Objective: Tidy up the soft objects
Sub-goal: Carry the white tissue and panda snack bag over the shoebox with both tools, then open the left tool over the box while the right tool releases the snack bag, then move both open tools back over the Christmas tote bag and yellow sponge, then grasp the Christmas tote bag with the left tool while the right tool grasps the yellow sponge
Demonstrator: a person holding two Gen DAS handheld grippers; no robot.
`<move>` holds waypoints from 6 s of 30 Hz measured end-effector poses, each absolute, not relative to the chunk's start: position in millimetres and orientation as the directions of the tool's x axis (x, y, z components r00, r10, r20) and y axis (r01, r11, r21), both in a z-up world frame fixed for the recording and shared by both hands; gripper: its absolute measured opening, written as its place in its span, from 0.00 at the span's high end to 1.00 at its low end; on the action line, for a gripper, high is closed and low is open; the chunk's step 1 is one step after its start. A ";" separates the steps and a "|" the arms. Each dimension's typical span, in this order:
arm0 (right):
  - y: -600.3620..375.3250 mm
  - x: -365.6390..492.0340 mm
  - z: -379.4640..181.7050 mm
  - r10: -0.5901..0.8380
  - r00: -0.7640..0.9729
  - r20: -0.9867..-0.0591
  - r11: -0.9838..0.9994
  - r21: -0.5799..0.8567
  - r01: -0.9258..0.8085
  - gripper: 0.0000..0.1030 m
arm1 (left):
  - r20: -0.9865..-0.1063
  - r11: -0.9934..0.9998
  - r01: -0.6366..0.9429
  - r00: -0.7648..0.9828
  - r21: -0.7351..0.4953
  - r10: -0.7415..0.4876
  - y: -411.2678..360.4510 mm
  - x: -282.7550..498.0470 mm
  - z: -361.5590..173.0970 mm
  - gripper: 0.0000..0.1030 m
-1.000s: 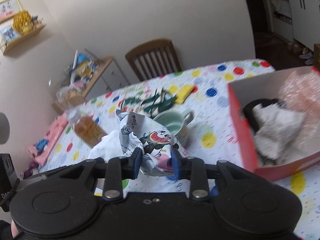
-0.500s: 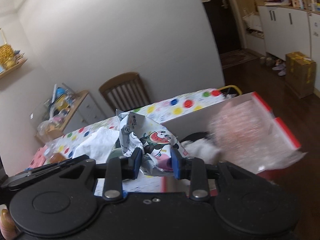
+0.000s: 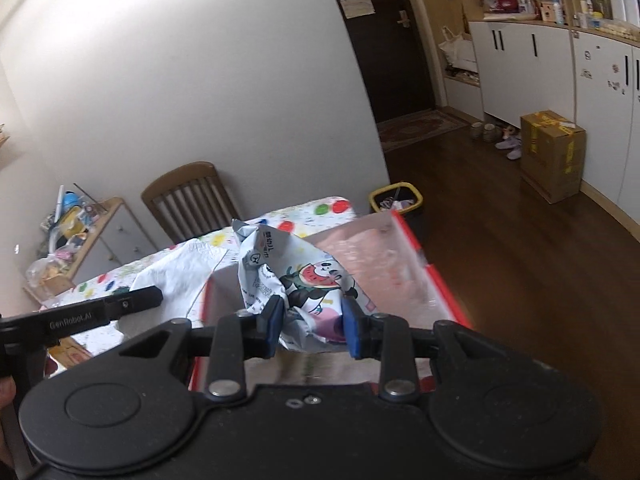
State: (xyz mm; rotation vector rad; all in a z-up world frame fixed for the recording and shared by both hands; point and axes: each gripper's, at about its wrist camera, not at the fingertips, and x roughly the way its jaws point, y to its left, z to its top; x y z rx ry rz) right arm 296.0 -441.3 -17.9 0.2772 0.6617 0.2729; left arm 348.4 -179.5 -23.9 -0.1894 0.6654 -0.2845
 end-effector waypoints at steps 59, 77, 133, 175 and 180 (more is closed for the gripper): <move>-440.7 351.9 -55.8 0.345 0.665 -0.663 0.936 0.193 -0.293 0.33 | -0.771 0.975 0.122 0.596 -0.188 -0.224 -223.8 427.4 -89.4 0.60; -421.2 318.4 -15.0 0.444 0.664 -0.601 0.886 0.184 -0.425 0.12 | -0.699 0.974 0.092 0.682 -0.209 -0.214 -186.6 364.0 -41.0 0.26; -90.4 480.0 -28.8 0.415 0.484 -0.770 0.869 0.179 -0.461 0.04 | -0.801 0.982 0.058 0.571 -0.179 -0.180 220.2 493.6 -16.6 0.02; -12.2 588.8 -159.3 0.136 0.414 -0.900 0.973 0.043 -0.227 0.37 | -0.895 0.979 0.145 0.401 -0.146 -0.193 223.1 558.5 -173.6 0.43; -11.0 586.2 -158.7 0.116 0.435 -0.893 0.972 0.012 -0.234 0.50 | -0.893 0.983 0.142 0.419 -0.114 -0.164 221.4 556.2 -171.6 0.68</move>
